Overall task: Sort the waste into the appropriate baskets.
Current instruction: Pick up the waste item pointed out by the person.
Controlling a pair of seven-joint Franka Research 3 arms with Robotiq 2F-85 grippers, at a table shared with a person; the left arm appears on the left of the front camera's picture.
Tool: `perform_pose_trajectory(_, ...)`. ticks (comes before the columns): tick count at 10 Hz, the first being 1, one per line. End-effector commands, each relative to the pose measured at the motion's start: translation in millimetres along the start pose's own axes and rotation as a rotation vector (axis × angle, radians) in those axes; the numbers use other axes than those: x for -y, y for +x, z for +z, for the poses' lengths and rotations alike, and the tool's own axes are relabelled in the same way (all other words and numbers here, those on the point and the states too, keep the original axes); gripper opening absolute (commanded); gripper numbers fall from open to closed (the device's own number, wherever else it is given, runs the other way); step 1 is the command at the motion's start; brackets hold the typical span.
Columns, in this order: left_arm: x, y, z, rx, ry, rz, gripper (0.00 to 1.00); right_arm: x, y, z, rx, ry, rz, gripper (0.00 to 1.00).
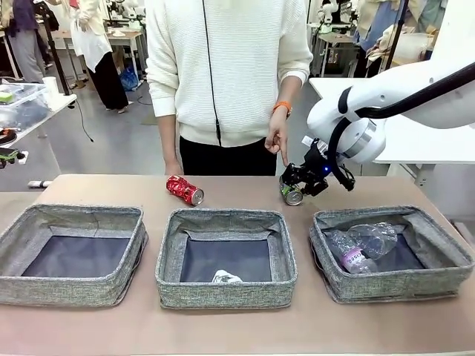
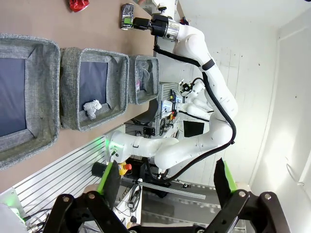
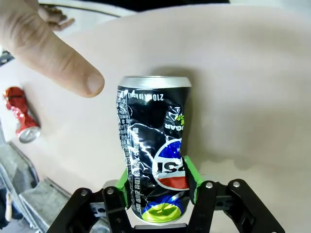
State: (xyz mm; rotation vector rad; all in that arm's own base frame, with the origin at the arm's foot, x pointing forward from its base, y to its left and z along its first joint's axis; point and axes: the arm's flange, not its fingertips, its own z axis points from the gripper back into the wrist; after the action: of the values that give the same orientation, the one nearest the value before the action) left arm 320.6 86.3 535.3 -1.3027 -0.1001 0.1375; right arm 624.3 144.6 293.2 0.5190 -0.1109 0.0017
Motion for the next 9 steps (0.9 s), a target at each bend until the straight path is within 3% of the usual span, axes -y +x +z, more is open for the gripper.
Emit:
perform_pose_trajectory(1, -0.8, -1.7, 1.8, -0.012, 0.011, -0.018, 1.00, -1.3, 0.3, 4.6, -0.019, 0.000, -0.024, 0.00)
perform_pose_trajectory(3, -0.8, -1.7, 1.8, -0.012, 0.011, -0.018, 1.00, -8.0, -21.1, 41.1, -0.059, 0.038, -0.049, 0.00)
perform_pose_trajectory(4, -0.8, -1.7, 1.8, -0.012, 0.011, -0.018, 1.00, -10.3, -54.5, 92.8, -0.139, 0.016, -0.022, 0.00)
perform_pose_trajectory(5, -0.8, -1.7, 1.8, -0.012, 0.011, -0.018, 1.00, -17.4, -82.9, 138.9, -0.154, 0.001, -0.102, 0.00)
perform_pose_trajectory(7, -0.8, -1.7, 1.8, -0.012, 0.011, -0.018, 1.00, -54.9, -128.4, 188.5, -0.316, -0.015, -0.211, 0.00)
perform_pose_trajectory(8, -0.8, -1.7, 1.8, -0.012, 0.011, -0.018, 1.00, -85.3, -157.1, 202.7, -0.336, 0.026, -0.186, 0.00)
perform_pose_trajectory(9, -0.8, -1.7, 1.8, -0.012, 0.011, -0.018, 1.00, -117.9, -192.0, 209.1, -0.287, 0.000, -0.151, 0.00)
